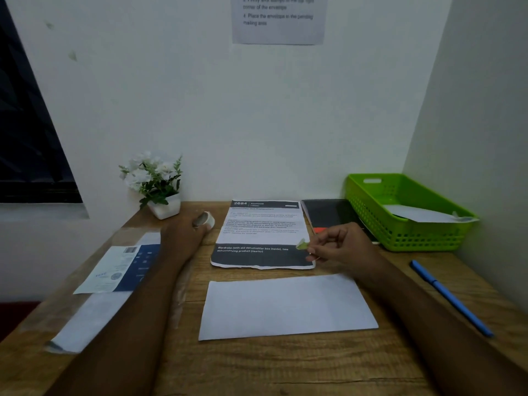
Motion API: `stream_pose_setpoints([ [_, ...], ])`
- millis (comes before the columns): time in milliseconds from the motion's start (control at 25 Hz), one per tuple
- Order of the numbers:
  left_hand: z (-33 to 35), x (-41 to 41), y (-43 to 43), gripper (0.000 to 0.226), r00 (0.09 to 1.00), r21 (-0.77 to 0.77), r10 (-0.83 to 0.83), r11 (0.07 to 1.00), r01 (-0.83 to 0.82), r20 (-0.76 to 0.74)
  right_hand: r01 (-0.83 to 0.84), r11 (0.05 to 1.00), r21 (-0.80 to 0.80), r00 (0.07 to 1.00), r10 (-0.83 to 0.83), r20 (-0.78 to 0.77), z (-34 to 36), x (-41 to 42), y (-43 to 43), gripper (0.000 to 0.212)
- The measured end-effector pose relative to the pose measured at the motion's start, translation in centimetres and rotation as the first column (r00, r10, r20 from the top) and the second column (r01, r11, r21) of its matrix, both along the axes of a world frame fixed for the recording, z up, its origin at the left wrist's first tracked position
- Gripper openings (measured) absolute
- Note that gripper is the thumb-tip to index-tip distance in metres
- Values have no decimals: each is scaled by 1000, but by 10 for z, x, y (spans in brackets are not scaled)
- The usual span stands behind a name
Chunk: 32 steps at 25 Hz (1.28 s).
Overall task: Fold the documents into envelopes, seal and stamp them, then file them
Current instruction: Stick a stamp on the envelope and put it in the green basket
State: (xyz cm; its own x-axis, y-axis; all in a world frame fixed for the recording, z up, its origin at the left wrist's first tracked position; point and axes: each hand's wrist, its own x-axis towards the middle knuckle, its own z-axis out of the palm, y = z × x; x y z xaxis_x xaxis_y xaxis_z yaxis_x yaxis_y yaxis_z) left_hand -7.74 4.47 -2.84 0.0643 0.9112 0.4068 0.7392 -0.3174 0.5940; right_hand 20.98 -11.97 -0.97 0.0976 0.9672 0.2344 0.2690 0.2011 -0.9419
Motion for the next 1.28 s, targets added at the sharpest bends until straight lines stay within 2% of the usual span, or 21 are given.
stream_pose_setpoints([
  [120,-7,1,12,35,971,117,68,992,-42,-229,-1,1000,9,1000,2,-17,-2,-2,3,8],
  [200,-10,0,15,43,945,149,96,988,-51,-312,-9,1000,10,999,9,-38,-3,-3,4,10],
  [360,-16,0,17,60,923,-12,7,1000,-13,-385,-37,999,37,999,37,-2,-2,-5,3,11],
  [400,-16,1,17,57,922,-16,12,1000,-20,-388,-31,998,48,999,30,14,-1,-4,3,10],
  [480,-9,4,11,44,920,75,90,995,-67,-381,-6,997,76,999,3,37,-1,-3,3,5],
  [560,0,12,0,39,939,310,141,950,-39,-314,14,993,118,998,-20,52,-2,-2,5,6],
  [600,4,18,-8,36,963,442,86,896,38,-256,15,991,135,998,-22,51,-2,-3,6,10],
  [640,8,27,-21,30,982,508,-47,851,136,-185,11,990,143,999,-18,47,-3,-4,7,14],
  [680,12,36,-38,25,965,445,-251,857,259,-78,3,989,149,998,-11,54,-3,-5,7,18],
  [720,17,47,-59,22,898,296,-435,869,397,72,-4,988,154,997,-8,76,-3,-7,8,20],
  [800,18,69,-92,25,777,28,-566,813,582,276,-22,988,156,989,-2,148,-3,-11,6,19],
  [920,10,87,-105,24,739,-14,-602,772,635,303,-123,971,206,960,64,273,-4,-16,3,15],
  [1040,9,86,-101,14,690,-53,-594,741,669,413,-157,963,221,940,76,334,-5,-20,3,15],
  [1120,11,84,-102,16,663,-90,-563,725,683,493,-121,972,200,961,64,270,-5,-21,5,18],
  [1280,18,85,-104,16,591,-123,-468,707,697,657,-85,983,161,996,84,12,-4,-20,9,26],
])
